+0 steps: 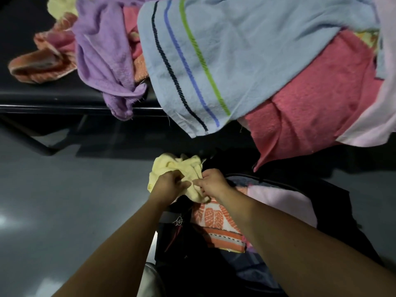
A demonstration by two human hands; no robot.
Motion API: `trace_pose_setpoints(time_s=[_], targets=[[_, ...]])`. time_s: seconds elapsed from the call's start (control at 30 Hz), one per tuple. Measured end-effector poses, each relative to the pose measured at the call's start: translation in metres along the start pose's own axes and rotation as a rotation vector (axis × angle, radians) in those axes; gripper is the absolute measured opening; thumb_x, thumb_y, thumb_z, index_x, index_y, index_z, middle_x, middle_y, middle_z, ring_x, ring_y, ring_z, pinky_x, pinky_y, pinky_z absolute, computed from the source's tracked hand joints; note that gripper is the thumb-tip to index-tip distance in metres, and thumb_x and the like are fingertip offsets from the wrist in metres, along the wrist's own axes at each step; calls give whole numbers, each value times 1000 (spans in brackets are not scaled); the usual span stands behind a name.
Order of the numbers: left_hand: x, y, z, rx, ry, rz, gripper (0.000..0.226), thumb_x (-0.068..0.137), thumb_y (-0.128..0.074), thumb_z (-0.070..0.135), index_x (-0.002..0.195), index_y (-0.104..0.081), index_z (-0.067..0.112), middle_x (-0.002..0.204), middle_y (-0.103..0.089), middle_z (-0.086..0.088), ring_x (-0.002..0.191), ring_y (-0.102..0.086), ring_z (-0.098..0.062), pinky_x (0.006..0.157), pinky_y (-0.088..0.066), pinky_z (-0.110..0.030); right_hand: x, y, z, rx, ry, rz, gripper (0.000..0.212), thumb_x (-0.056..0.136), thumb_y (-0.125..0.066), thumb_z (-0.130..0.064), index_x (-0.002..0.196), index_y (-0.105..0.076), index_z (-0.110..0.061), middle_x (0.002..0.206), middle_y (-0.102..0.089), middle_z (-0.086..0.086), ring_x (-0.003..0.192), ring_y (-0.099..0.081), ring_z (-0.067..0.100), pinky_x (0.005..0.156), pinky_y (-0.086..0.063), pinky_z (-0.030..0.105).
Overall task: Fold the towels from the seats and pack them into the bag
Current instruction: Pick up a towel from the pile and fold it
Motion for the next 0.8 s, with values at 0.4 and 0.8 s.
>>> trace_pose_setpoints(time_s=[0.4, 0.8], targets=[[-84, 112, 101, -343, -168, -1, 12, 94, -68, 28, 84, -70, 23, 81, -68, 4, 79, -62, -13, 73, -48, -29, -123, 87, -110, 333, 298, -23, 16, 92, -66, -3, 80, -62, -13, 72, -64, 3, 66, -59, 16, 61, -47, 29], [-257, 216, 266, -359, -557, 110, 48, 91, -67, 44, 96, -60, -4, 71, -54, 2, 64, -50, -9, 57, -39, -18, -341, 185, -249, 595, 683, -24, 12, 99, -60, -6, 88, -65, -4, 77, -69, 11, 72, -68, 23, 82, -58, 47]])
Point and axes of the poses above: each hand's wrist, its own x-axis towards the middle knuckle, its own y-axis out of the back of the hand, z = x × y, the point moved 8 cm from there along x, towards the middle knuckle
